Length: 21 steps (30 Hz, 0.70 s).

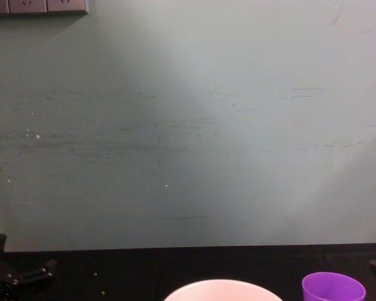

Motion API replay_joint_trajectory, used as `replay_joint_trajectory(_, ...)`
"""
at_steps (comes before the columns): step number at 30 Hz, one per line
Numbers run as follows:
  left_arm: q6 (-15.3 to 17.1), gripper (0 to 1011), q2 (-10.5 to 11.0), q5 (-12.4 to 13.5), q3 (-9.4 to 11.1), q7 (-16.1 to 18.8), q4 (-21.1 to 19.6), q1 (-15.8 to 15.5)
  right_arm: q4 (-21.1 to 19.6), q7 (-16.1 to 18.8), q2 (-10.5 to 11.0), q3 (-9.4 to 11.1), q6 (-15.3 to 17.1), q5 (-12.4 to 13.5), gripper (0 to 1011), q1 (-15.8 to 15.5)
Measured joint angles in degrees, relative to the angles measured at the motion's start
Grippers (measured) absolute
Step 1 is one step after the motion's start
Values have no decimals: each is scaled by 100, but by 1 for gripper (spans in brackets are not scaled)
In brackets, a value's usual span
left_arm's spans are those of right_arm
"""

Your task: Pick up the cup and pour the mung beans from the cup into the bowl.

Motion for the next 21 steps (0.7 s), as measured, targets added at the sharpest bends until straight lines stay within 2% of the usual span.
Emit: replay_joint_trajectory(21, 0, 1000, 0, 0, 0, 0, 0, 0, 0, 0, 0, 0, 0, 0, 1000, 0)
